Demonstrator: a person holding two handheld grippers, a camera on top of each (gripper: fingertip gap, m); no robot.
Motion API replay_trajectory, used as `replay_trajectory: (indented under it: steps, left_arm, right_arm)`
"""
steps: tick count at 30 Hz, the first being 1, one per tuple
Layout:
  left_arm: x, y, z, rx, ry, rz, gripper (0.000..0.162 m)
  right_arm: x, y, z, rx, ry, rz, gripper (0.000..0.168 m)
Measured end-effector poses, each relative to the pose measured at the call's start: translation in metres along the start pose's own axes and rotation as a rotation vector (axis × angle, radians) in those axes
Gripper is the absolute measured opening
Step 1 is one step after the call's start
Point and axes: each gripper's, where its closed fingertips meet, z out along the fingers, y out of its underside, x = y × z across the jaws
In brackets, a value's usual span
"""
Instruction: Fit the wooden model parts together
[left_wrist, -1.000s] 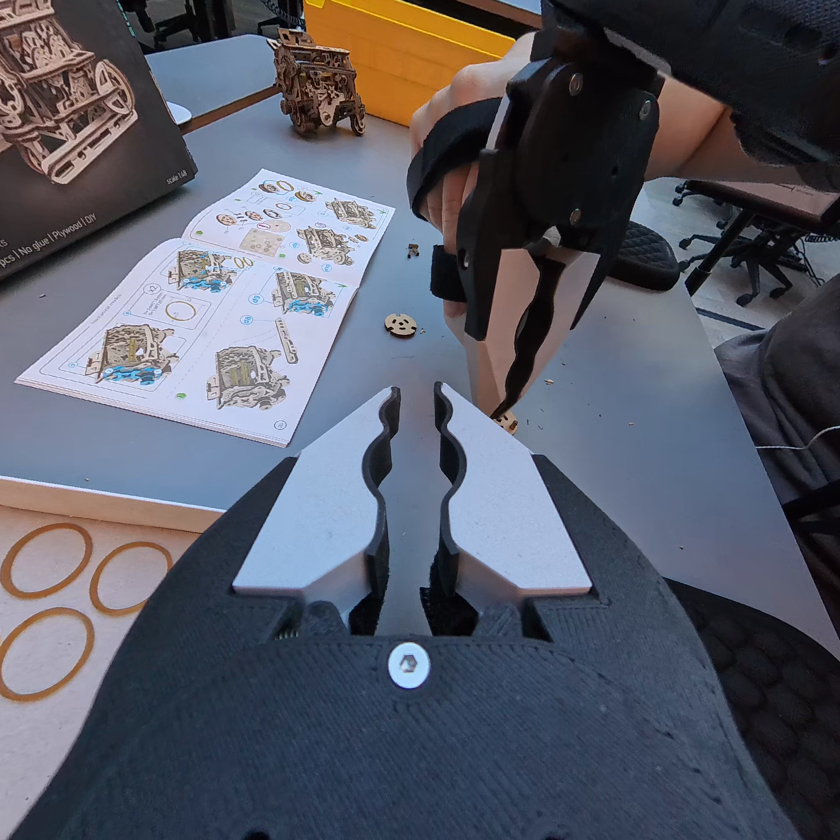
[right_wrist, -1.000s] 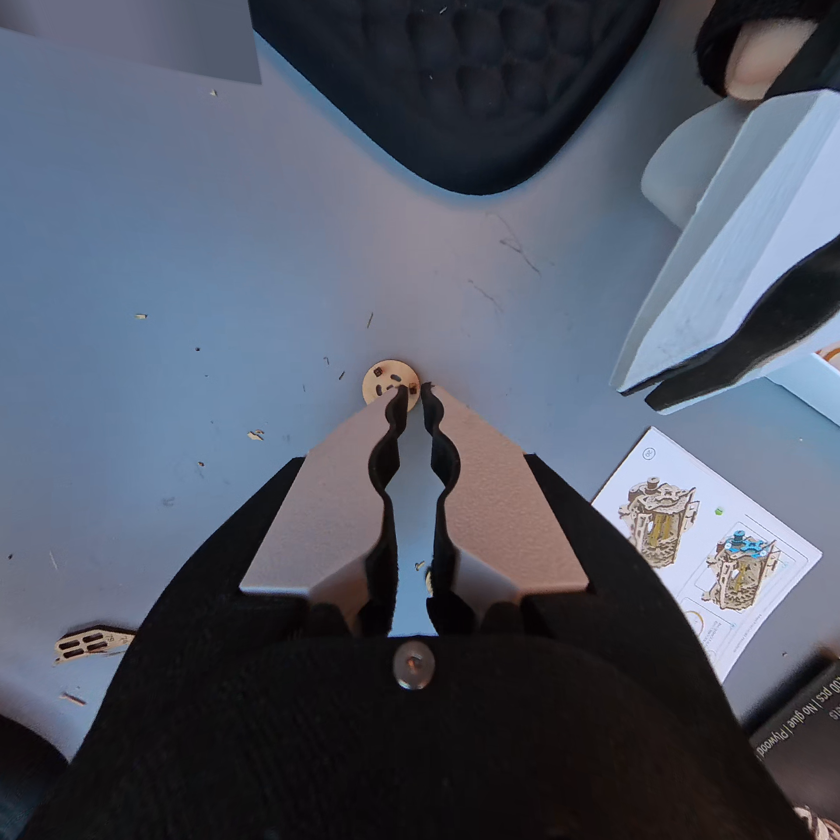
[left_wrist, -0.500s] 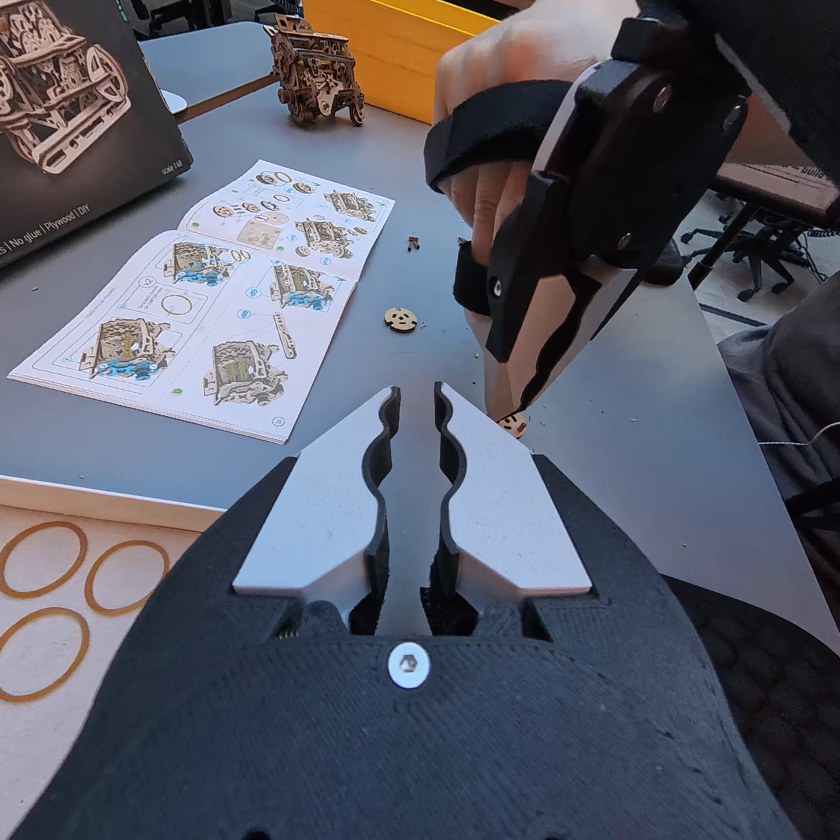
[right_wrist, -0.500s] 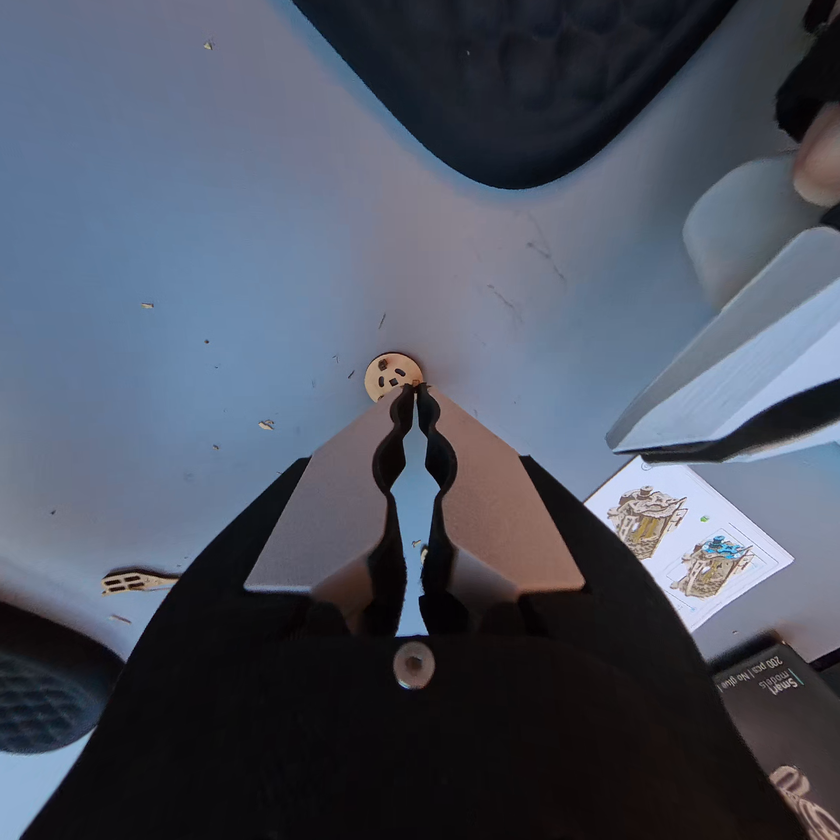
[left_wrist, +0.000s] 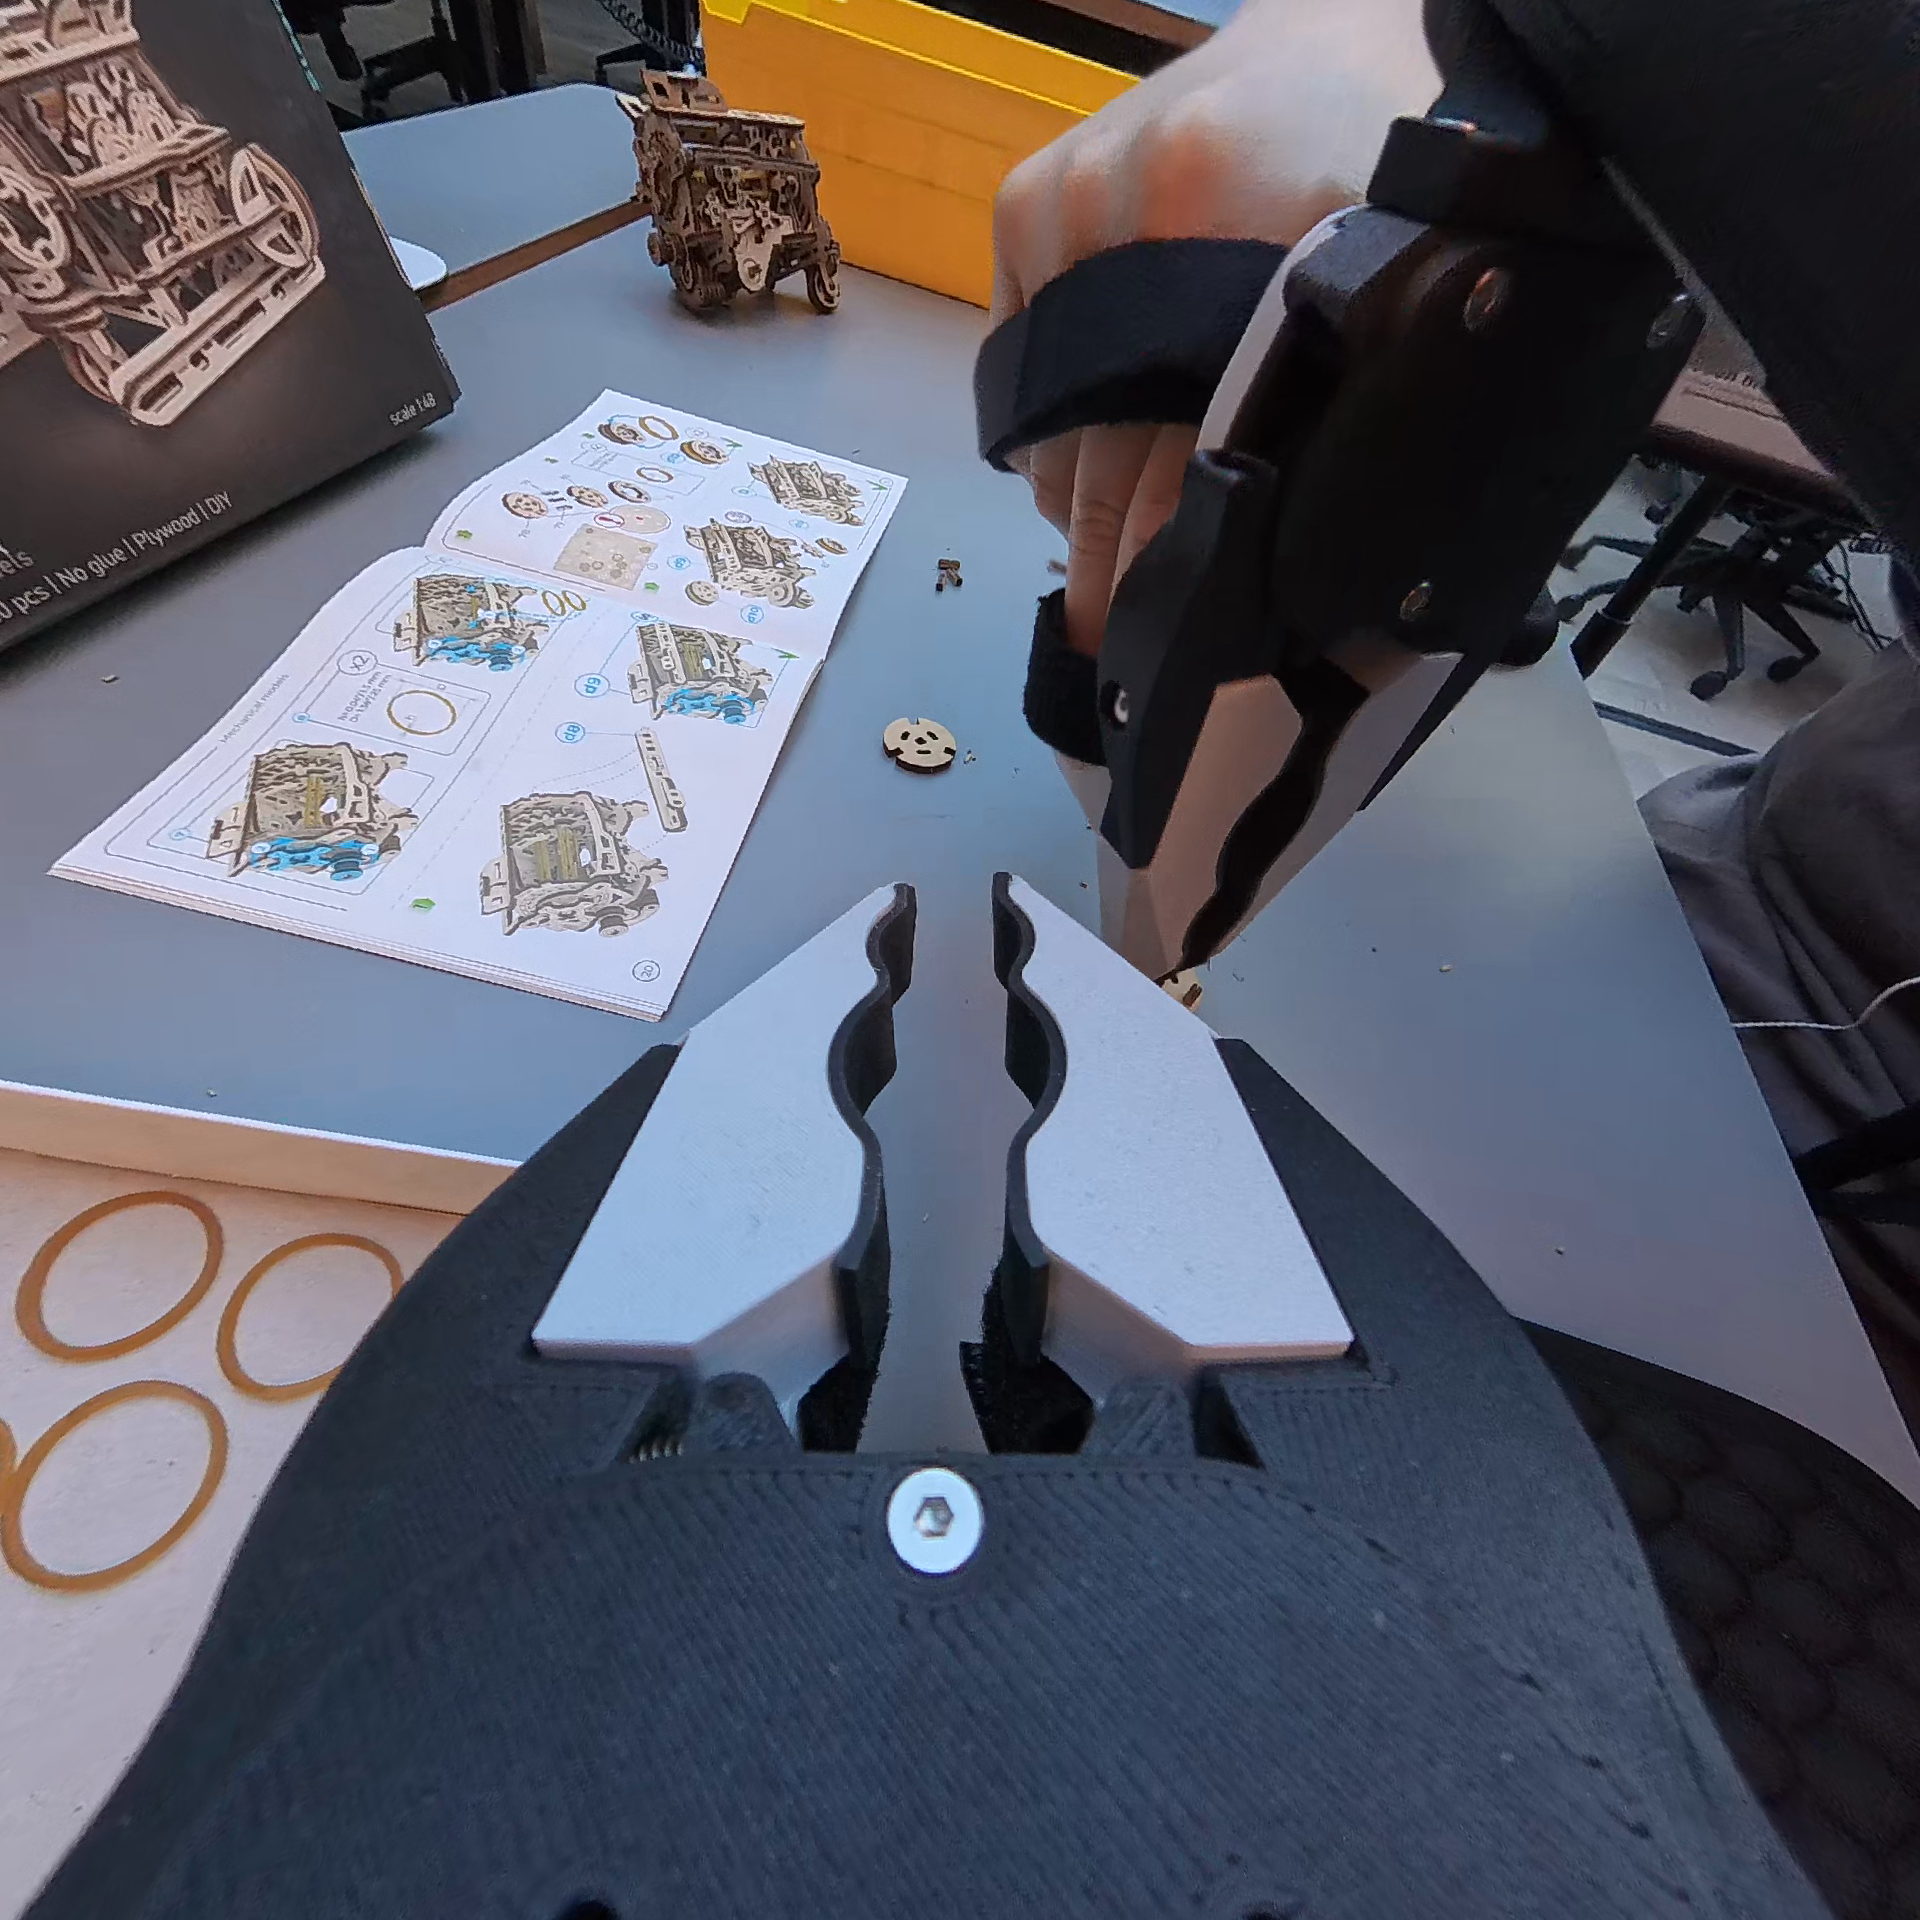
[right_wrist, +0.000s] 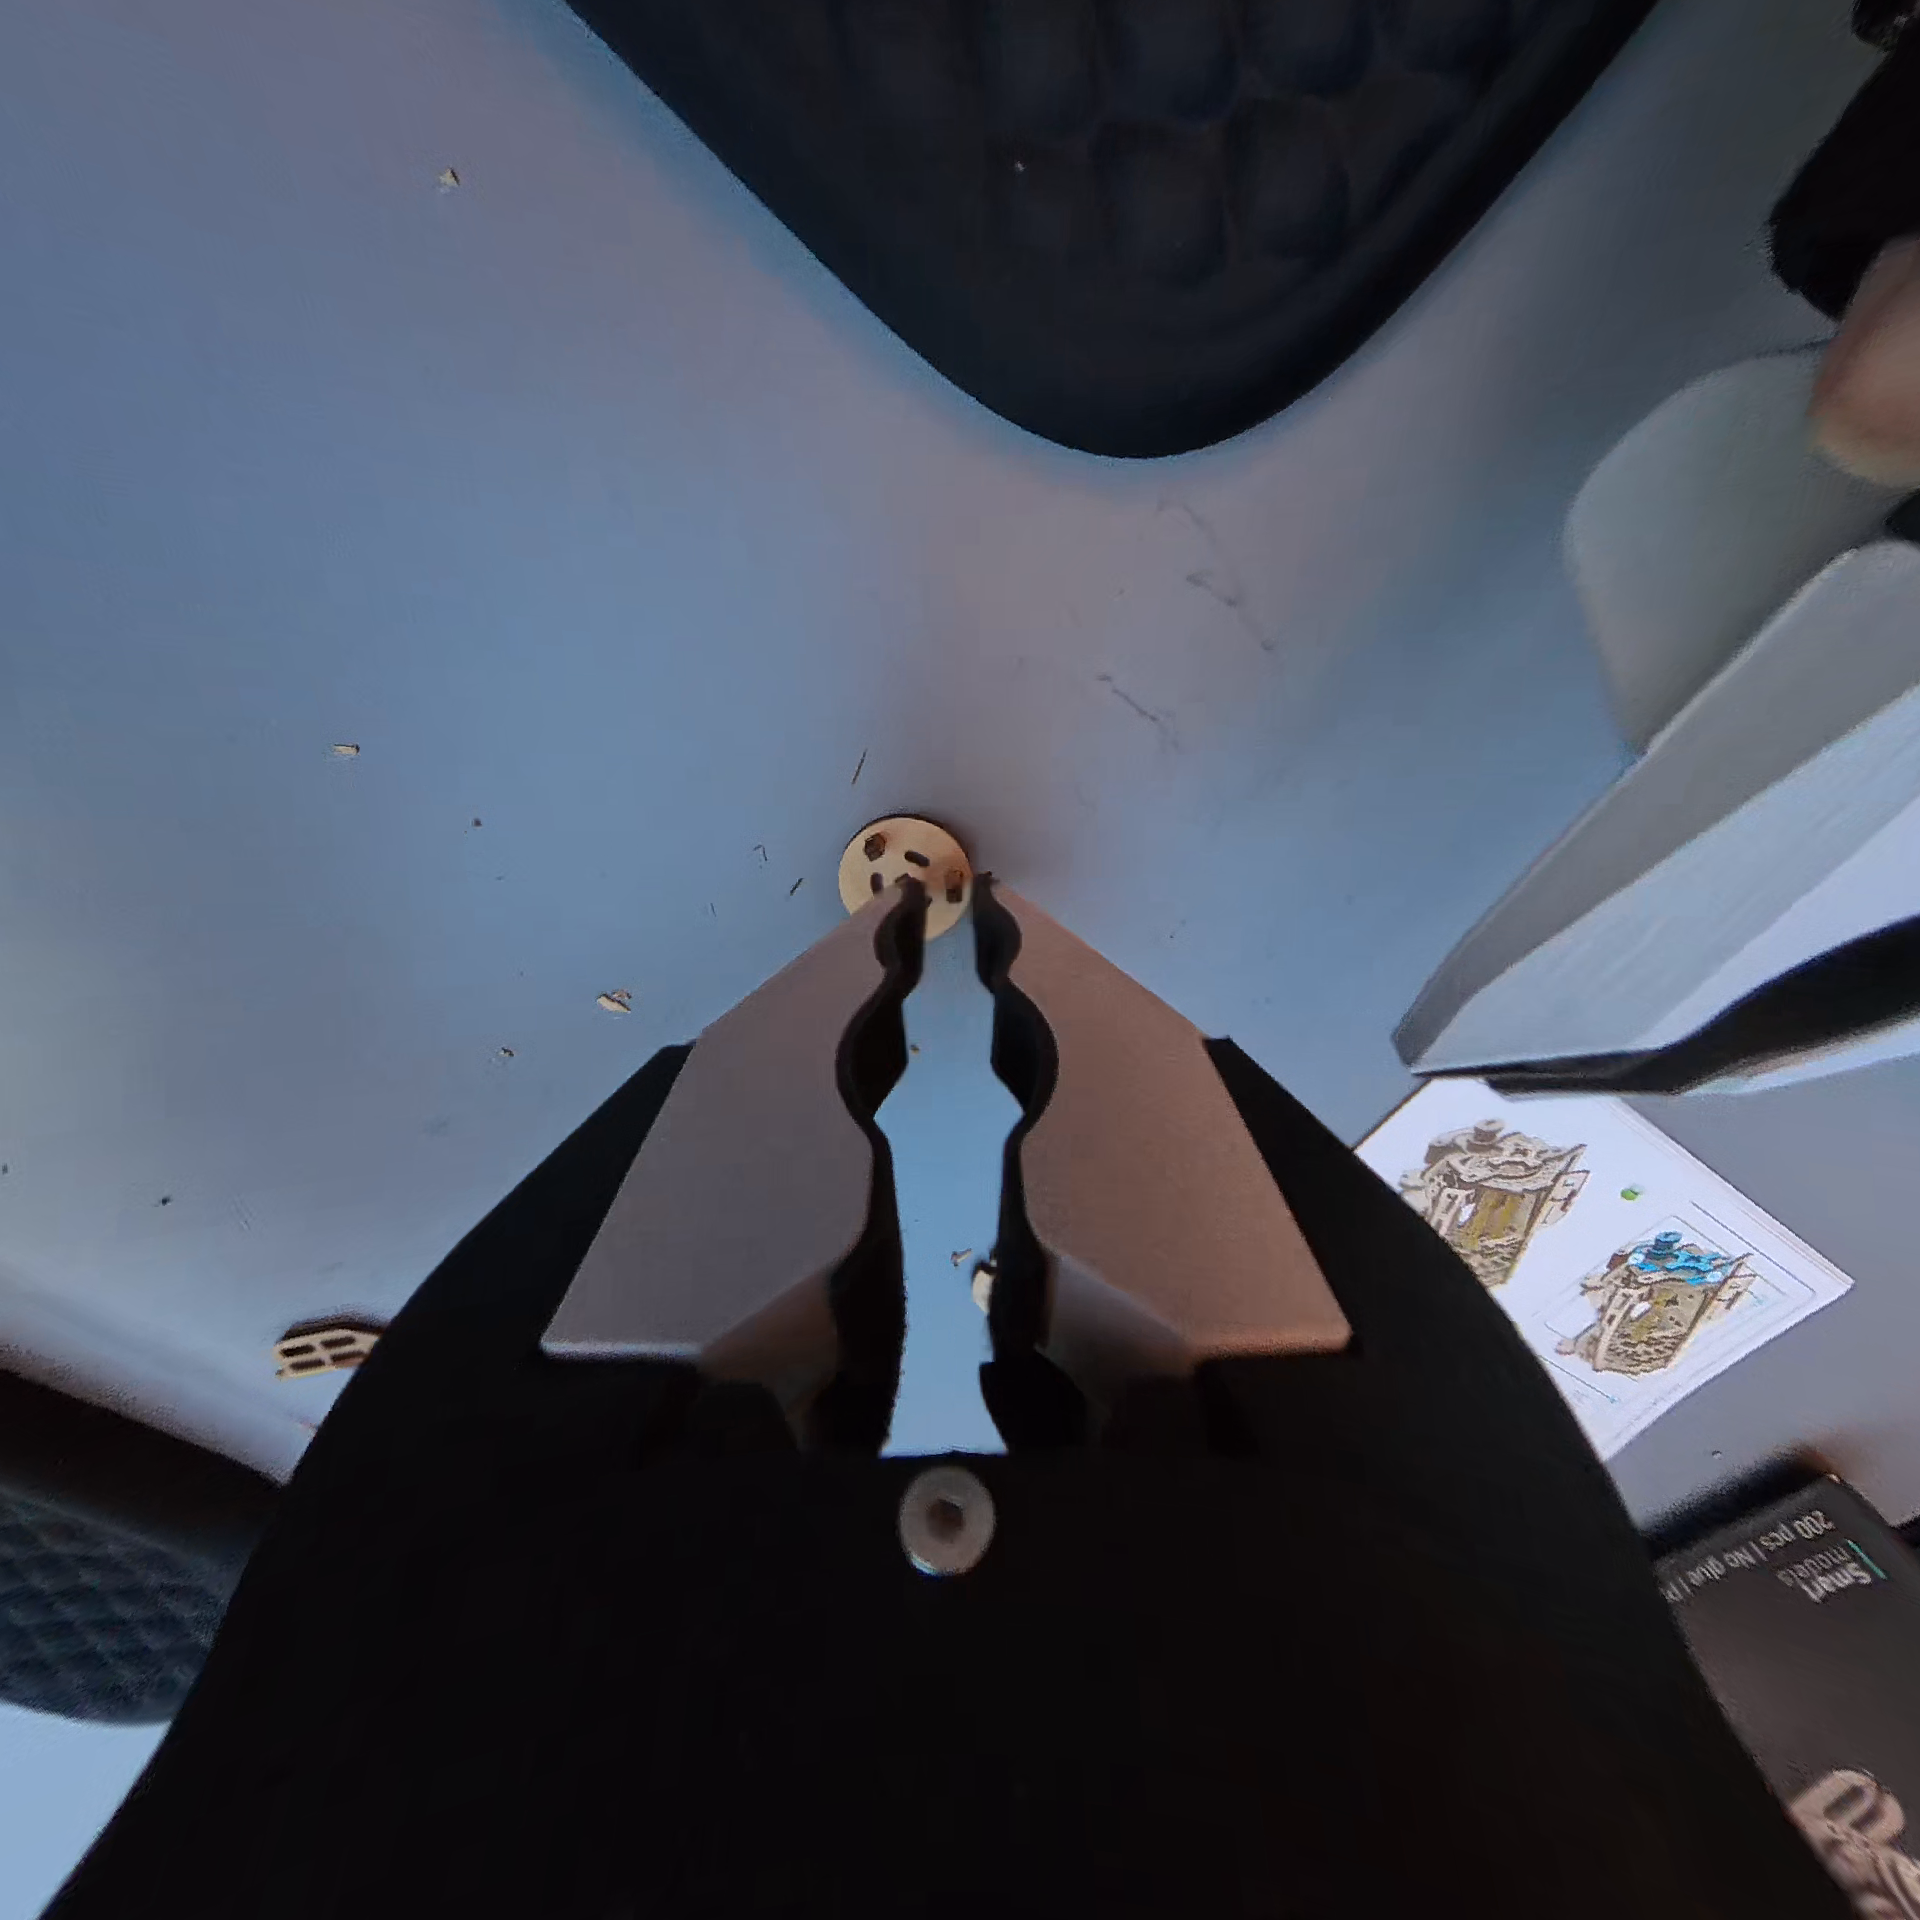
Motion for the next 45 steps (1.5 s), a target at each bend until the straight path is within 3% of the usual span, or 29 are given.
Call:
replay_trajectory:
  steps: [1, 7, 19, 37, 45]
  left_arm:
    - [0.0, 0.0, 0.0, 0.001, 0.0, 0.0, 0.013]
    - [0.0, 0.003, 0.002, -0.012, 0.004, -0.002, 0.013]
    - [-0.001, 0.006, 0.003, -0.022, 0.005, -0.011, 0.013]
    - [0.0, 0.005, 0.003, -0.019, 0.006, -0.008, 0.013]
    - [0.001, 0.005, 0.004, -0.022, 0.008, -0.004, 0.013]
  right_arm:
    - [-0.001, 0.0, 0.0, 0.031, 0.014, 0.01, 0.016]
    - [-0.001, -0.008, -0.01, 0.258, 0.122, -0.076, 0.009]
    - [0.002, -0.003, 0.0, 0.208, 0.081, -0.065, 0.002]
    - [-0.002, -0.002, 0.001, 0.104, -0.231, 0.063, 0.001]
    - [-0.002, -0.002, 0.001, 0.109, -0.186, 0.032, 0.002]
